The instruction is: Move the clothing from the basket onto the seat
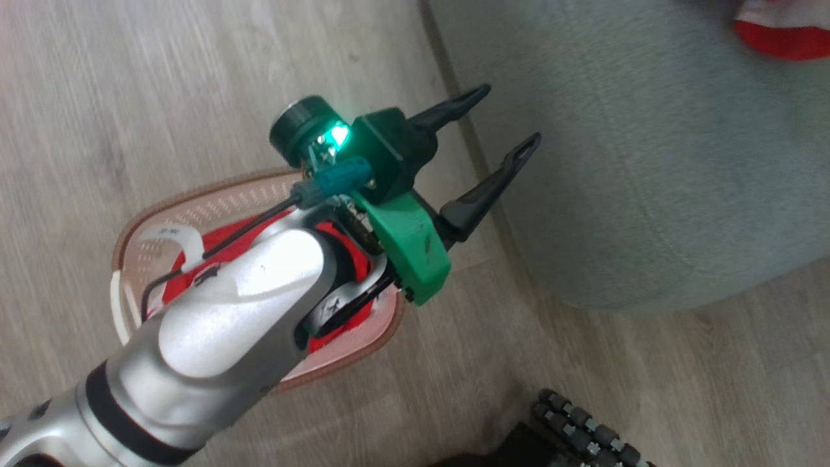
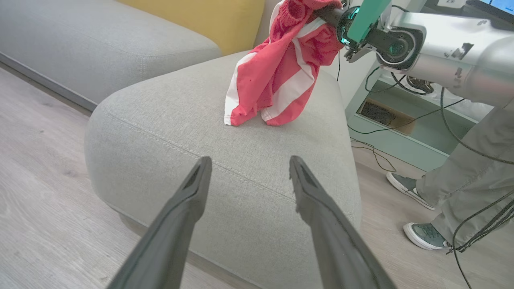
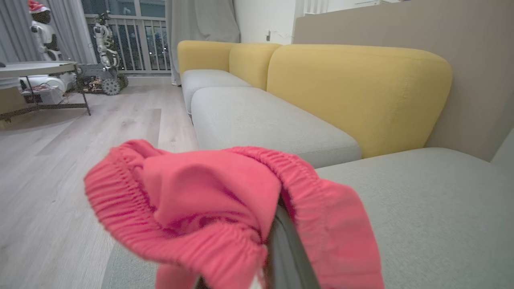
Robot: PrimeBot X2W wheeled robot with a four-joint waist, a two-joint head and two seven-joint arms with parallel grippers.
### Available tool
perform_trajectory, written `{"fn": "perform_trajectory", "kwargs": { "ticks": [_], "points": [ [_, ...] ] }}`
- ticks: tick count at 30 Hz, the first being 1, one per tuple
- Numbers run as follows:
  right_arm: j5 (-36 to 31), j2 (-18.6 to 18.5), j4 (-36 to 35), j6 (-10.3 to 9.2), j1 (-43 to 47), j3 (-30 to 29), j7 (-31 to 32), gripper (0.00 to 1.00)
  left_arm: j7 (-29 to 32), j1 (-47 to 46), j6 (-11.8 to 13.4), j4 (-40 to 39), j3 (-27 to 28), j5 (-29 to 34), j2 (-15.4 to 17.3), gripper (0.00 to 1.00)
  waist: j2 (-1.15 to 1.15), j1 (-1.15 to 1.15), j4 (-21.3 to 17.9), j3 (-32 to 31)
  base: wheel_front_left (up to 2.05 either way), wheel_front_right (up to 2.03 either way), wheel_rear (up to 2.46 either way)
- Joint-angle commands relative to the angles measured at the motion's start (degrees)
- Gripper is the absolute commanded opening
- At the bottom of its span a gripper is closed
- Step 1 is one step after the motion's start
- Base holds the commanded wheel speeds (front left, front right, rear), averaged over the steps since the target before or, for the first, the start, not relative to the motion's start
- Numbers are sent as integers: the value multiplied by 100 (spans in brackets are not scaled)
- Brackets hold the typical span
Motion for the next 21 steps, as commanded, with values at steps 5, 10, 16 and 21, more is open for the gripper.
{"fn": "perform_trajectory", "kwargs": {
  "ticks": [5, 10, 16, 21],
  "points": [
    [-140, -375, 431, -1, -360, 111, -15, 0, 59, -380, -45, -218, 131, 97, -47, 100, 0, -2, 331, 460, 0, 0, 0],
    [-111, -457, 1001, -1, -564, 452, 539, 0, 46, -410, -47, -206, 145, 89, -16, 100, 0, -2, 407, 594, 0, 0, 0],
    [138, -516, 1343, -1, -723, 825, 1197, 0, 2, -415, -34, -194, 154, 64, -20, 100, 0, -2, 465, 632, 0, 0, 0],
    [422, -580, 1584, -1, -724, 1126, 1722, 100, -73, -381, -30, -125, 159, 26, -22, 100, 0, -2, 507, 547, 0, 0, 0]
  ]
}}
